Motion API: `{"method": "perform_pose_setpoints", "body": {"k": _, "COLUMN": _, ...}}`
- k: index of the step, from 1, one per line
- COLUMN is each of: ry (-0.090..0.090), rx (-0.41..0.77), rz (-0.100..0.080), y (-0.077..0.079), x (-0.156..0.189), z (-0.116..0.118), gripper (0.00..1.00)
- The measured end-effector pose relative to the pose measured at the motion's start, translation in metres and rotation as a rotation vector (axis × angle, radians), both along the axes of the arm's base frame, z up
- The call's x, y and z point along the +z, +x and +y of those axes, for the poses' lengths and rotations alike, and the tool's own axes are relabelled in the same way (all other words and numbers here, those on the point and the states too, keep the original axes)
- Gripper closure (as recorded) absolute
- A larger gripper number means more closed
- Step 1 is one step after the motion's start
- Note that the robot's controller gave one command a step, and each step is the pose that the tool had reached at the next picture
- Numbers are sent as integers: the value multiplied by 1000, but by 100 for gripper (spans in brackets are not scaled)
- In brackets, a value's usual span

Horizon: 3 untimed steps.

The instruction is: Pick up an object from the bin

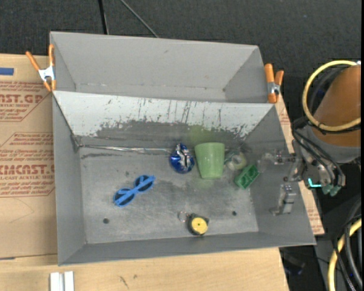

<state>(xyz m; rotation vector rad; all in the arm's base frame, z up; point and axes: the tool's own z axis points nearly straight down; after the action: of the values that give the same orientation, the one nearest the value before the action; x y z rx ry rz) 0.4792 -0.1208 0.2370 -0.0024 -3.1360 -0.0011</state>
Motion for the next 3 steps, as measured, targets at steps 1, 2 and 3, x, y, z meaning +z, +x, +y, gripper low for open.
{"method": "perform_pose_setpoints", "body": {"k": 1, "ry": 4, "rx": 304, "rz": -6, "y": 68, "x": -91, "z": 117, "gripper": 0}}
{"method": "perform_pose_setpoints", "body": {"k": 2, "ry": -4, "rx": 316, "rz": -9, "y": 85, "x": -96, "z": 13, "gripper": 0}}
{"method": "perform_pose_setpoints", "body": {"k": 3, "ry": 2, "rx": 31, "rz": -10, "y": 108, "x": -168, "z": -32, "gripper": 0}}
